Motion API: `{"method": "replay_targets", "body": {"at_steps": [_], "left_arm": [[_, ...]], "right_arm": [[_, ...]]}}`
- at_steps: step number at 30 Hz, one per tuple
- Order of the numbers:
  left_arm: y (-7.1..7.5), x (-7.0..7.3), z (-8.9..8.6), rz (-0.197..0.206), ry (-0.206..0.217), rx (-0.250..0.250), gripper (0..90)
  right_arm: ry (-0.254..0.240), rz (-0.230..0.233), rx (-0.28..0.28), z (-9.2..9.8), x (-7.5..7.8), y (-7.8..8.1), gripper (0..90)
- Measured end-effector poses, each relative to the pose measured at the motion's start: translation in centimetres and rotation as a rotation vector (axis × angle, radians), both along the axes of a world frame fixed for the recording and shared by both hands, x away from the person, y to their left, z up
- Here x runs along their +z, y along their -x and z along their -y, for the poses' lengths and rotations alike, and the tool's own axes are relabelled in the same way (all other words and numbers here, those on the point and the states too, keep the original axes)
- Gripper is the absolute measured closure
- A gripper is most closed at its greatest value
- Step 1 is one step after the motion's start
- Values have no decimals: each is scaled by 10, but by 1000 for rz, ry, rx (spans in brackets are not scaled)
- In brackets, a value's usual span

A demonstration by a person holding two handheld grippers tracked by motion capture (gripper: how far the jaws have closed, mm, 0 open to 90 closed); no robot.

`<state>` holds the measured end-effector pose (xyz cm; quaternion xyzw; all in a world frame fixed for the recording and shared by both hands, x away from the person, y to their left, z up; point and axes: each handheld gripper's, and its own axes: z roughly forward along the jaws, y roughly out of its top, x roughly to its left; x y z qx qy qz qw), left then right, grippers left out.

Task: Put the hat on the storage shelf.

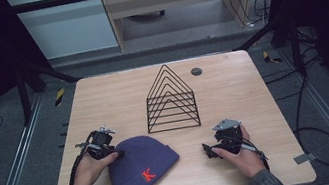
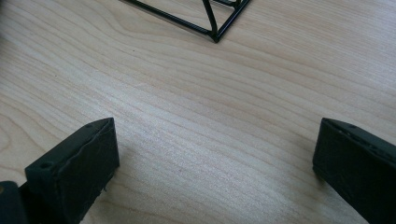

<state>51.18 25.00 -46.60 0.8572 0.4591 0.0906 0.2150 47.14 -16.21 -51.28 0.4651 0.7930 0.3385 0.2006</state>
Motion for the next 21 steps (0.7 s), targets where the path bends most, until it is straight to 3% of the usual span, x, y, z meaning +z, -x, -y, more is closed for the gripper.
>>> {"method": "replay_targets", "body": {"at_steps": [7, 8, 12, 17, 21], "left_arm": [[2, -2, -1, -6, 21, -3, 620], [3, -3, -2, -3, 32, -2, 675], [5, -5, -4, 16, 63, 17, 752], [8, -2, -6, 28, 63, 15, 786], [14, 8, -6, 68, 66, 7, 796]], "right_arm": [[0, 0, 0, 0, 0, 0, 6], [0, 0, 0, 0, 0, 0, 5], [0, 0, 0, 0, 0, 0, 6], [0, 0, 0, 0, 0, 0, 5], [-1, -1, 0, 0, 0, 0, 5]]}}
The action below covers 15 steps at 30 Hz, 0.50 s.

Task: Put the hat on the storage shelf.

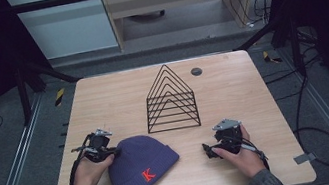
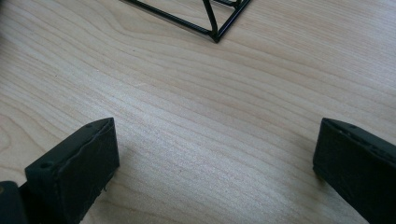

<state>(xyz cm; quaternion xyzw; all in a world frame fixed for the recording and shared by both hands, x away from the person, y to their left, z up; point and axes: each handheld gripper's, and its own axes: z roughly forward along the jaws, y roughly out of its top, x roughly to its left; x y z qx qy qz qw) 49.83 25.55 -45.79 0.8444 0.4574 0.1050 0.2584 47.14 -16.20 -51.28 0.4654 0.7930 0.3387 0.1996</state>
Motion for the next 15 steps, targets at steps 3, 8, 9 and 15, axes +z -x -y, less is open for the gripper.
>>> {"method": "replay_targets", "body": {"at_steps": [3, 8, 9, 15], "left_arm": [[5, 10, 2, 43, -1, -12, 798], [18, 31, 8, 116, -13, -52, 802], [22, 37, 10, 135, -18, -65, 802], [40, 67, 20, 238, -9, -119, 804]], "right_arm": [[0, 0, 0, 0, 0, 0, 5], [0, 0, 0, 0, 0, 0, 5], [0, 0, 0, 0, 0, 0, 5], [-1, -1, 0, 0, 0, 0, 5]]}}
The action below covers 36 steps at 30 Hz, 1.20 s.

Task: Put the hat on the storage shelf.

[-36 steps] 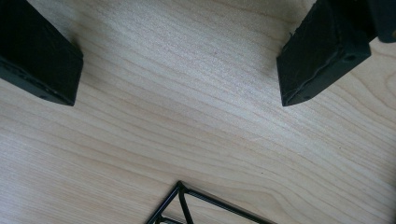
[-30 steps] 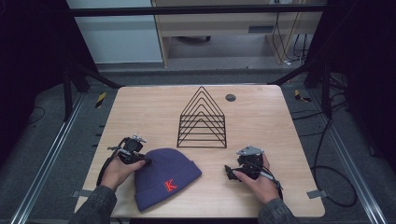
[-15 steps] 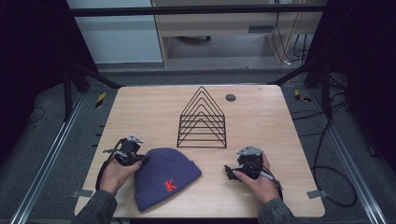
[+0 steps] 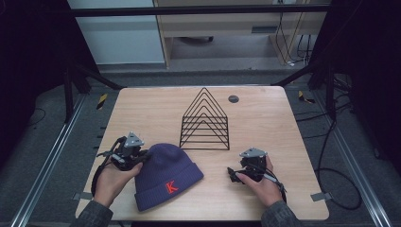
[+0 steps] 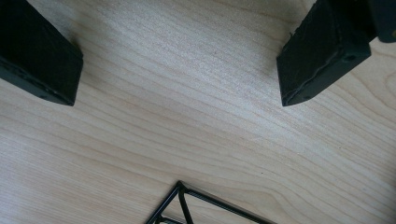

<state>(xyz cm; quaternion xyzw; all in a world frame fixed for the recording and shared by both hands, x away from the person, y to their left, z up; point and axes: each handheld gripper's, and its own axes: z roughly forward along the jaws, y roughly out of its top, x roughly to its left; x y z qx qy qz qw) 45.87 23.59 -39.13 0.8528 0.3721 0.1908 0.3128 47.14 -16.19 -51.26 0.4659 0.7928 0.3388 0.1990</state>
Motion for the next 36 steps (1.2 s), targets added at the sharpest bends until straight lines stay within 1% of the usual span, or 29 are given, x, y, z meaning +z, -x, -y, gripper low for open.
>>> {"method": "replay_targets", "body": {"at_steps": [1, 2, 3, 5, 6, 7, 8, 9, 10, 11, 13, 14, 15, 17, 18, 19, 20, 21, 24, 25, 26, 27, 29, 30, 32, 33, 34, 35, 36], "left_arm": [[3, 5, 2, 20, -9, -12, 804], [3, 5, 2, 20, -9, -12, 804], [7, 12, 4, 39, -25, -27, 804], [13, 22, 6, 65, -21, -45, 804], [17, 30, 7, 84, -25, -62, 806], [20, 33, 8, 91, -24, -73, 807], [20, 33, 8, 91, -24, -73, 807], [22, 37, 8, 103, -25, -81, 807], [25, 42, 8, 118, -14, -90, 808], [25, 42, 8, 118, -14, -90, 808], [28, 49, 6, 141, -12, -117, 808], [28, 49, 6, 141, -12, -117, 809], [29, 54, 5, 153, -12, -127, 809], [29, 60, 4, 166, -5, -134, 809], [29, 60, 4, 166, -5, -134, 809], [30, 64, 4, 171, -5, -137, 809], [31, 70, 4, 183, -14, -139, 809], [32, 74, 4, 179, -11, -139, 809], [32, 82, 4, 194, -18, -144, 809], [32, 82, 4, 194, -18, -144, 809], [32, 86, 3, 201, -17, -145, 809], [32, 88, 2, 204, -16, -146, 809], [31, 93, 1, 212, -17, -148, 809], [31, 95, 1, 215, -14, -149, 809], [31, 100, 0, 219, -3, -155, 809], [32, 105, 0, 222, -2, -167, 809], [32, 105, 0, 222, -2, -167, 809], [32, 109, 0, 228, -11, -177, 809], [31, 116, 0, 234, -4, -187, 809]], "right_arm": [[-1, -1, 1, 0, 0, 0, 6], [-1, -1, 1, 0, 0, 0, 6], [0, 0, -1, 0, 0, 0, 7], [3, 3, 1, 0, 0, 0, 9], [3, 3, 11, 1, 0, 0, 14], [5, 2, 14, 2, 0, 0, 19], [5, 2, 14, 2, 0, 0, 19], [6, 0, 17, 3, 1, -1, 25], [6, -1, 21, 4, 2, -1, 51], [7, 2, 21, 4, 2, -1, 61], [3, -3, 16, 5, 3, -1, 80], [3, -3, 16, 5, 3, -1, 80], [5, -2, 17, 6, 3, -1, 112], [3, -3, 29, 7, 5, -1, 146], [9, 1, 34, 8, 5, -1, 157], [9, 1, 34, 8, 5, -1, 157], [18, 15, 33, 9, 6, 0, 168], [16, 19, 31, 8, 7, 1, 170], [15, 61, 35, 7, 13, 3, 179], [15, 61, 35, 7, 13, 3, 179], [18, 67, 36, 6, 14, 3, 179], [31, 83, 43, 5, 16, 5, 179], [35, 89, 47, 4, 18, 7, 179], [48, 100, 57, 3, 21, 7, 179], [49, 98, 57, 1, 23, 8, 179], [49, 110, 70, 0, 28, 11, 178], [49, 110, 70, 0, 28, 11, 178], [44, 110, 72, -1, 30, 13, 177], [34, 127, 94, -3, 36, 17, 174]]}}
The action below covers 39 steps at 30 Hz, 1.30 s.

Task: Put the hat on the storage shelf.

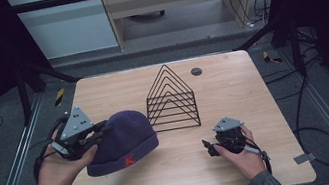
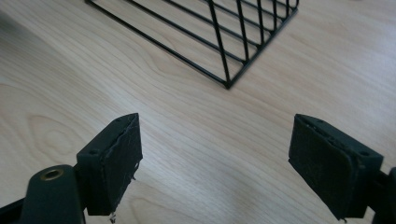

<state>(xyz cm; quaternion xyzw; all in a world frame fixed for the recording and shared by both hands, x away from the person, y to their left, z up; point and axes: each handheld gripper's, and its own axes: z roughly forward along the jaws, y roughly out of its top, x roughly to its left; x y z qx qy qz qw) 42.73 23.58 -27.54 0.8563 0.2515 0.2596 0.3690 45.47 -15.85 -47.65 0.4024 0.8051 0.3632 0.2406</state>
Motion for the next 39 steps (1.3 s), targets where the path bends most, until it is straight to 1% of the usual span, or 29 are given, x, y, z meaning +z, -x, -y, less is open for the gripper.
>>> {"method": "replay_targets", "body": {"at_steps": [2, 3, 7, 8, 10, 11, 12, 13, 14, 15, 16, 17, 18, 19, 21, 22, 23, 24, 25, 26, 27, 28, 29, 31, 33, 34, 35, 36, 39], "left_arm": [[0, 8, 1, 11, 5, -16, 809], [0, 8, 1, 11, 5, -16, 809], [-1, 23, 4, 29, 10, -45, 809], [0, 31, 5, 40, 12, -62, 809], [0, 34, 6, 43, 14, -67, 809], [1, 40, 8, 57, 5, -78, 809], [1, 40, 8, 57, 5, -78, 808], [1, 45, 9, 64, 1, -86, 809], [1, 45, 9, 64, 1, -86, 808], [0, 49, 10, 66, 8, -92, 809], [0, 49, 10, 66, 8, -92, 809], [0, 53, 10, 73, 13, -97, 808], [0, 55, 11, 75, 15, -100, 808], [0, 55, 11, 75, 15, -100, 809], [0, 58, 12, 84, 17, -100, 808], [0, 63, 14, 91, 23, -103, 808], [0, 65, 15, 96, 23, -104, 808], [0, 65, 15, 96, 23, -104, 809], [0, 69, 17, 99, 35, -111, 809], [1, 71, 18, 98, 51, -110, 808], [1, 74, 20, 103, 56, -110, 808], [1, 80, 23, 117, 56, -115, 808], [1, 80, 23, 117, 56, -115, 808], [0, 88, 28, 126, 65, -123, 808], [-3, 92, 31, 131, 74, -133, 808], [-5, 94, 33, 131, 74, -139, 807], [-7, 96, 35, 131, 75, -143, 807], [-11, 99, 39, 130, 77, -149, 807], [-14, 102, 42, 134, 83, -162, 807]], "right_arm": [[-13, 12, 12, -2, 4, 3, 176], [-13, 12, 12, -2, 4, 3, 176], [-63, 27, 35, -5, 17, 5, 173], [-72, 51, 53, -8, 29, 7, 181], [-80, 72, 61, -10, 38, 9, 198], [-86, 80, 62, -11, 44, 10, 200], [-86, 80, 62, -11, 44, 10, 200], [-110, 90, 72, -13, 57, 12, 208], [-112, 91, 76, -14, 61, 13, 209], [-113, 97, 88, -16, 67, 14, 207], [-113, 97, 88, -16, 67, 14, 207], [-124, 113, 103, -18, 77, 17, 203], [-130, 116, 115, -19, 82, 18, 201], [-130, 116, 115, -19, 82, 18, 201], [-139, 122, 134, -22, 90, 22, 194], [-149, 130, 154, -24, 98, 26, 189], [-147, 136, 166, -25, 102, 29, 185], [-147, 136, 166, -25, 102, 29, 185], [-148, 140, 172, -26, 105, 30, 184], [-153, 149, 174, -27, 111, 33, 184], [-160, 152, 176, -28, 115, 34, 185], [-167, 163, 193, -30, 124, 36, 185], [-167, 163, 193, -30, 124, 36, 185], [-169, 172, 215, -33, 134, 37, 197], [-169, 176, 231, -35, 140, 36, 209], [-173, 182, 250, -37, 146, 35, 222], [-173, 182, 250, -37, 146, 35, 222], [-185, 180, 268, -38, 152, 32, 234], [-197, 184, 283, -39, 159, 27, 235]]}}
